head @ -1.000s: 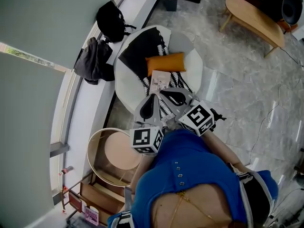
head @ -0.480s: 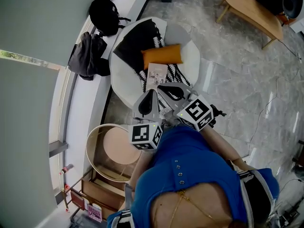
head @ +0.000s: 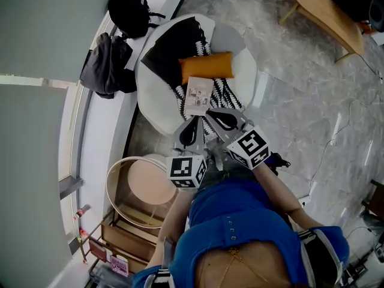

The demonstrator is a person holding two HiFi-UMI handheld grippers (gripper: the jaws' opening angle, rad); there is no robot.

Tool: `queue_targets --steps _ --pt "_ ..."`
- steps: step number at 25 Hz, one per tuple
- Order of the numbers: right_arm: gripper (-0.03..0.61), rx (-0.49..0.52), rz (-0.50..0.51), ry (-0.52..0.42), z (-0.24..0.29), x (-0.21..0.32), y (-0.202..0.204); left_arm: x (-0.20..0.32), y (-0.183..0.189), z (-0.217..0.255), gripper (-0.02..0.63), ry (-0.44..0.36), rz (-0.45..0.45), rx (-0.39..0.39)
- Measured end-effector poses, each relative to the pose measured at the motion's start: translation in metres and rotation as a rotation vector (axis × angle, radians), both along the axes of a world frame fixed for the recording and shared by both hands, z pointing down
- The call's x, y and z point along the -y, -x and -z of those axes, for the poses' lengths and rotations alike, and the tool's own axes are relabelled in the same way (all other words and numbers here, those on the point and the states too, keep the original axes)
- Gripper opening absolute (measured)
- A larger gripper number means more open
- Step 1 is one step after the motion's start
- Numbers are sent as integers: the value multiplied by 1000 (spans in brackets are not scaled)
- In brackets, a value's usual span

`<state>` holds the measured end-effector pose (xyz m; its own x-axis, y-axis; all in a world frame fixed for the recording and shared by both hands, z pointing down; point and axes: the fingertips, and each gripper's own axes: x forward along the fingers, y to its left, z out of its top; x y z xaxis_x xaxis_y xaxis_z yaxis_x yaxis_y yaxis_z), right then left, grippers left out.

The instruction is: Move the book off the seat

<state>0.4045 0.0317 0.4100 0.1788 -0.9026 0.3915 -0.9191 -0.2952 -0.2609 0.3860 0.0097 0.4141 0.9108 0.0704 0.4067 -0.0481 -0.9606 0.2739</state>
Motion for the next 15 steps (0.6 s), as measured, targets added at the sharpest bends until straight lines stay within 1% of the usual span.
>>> queue_targets --steps 3,7,9,11,15 --pt "0 39 -28 36 -45 11 -22 17 -19 -42 2 17 8 48" --pt "0 85 -74 92 -133 30 -61 46 -50 -122 2 37 20 110" --pt "0 109 -108 113 -187 39 -84 60 -68 -174 2 58 23 144" --pt "0 140 -144 136 -247 46 -102 72 -80 -231 2 62 19 177" --pt "0 189 -207 209 -384 48 -129 86 -102 -357 2 18 -18 229"
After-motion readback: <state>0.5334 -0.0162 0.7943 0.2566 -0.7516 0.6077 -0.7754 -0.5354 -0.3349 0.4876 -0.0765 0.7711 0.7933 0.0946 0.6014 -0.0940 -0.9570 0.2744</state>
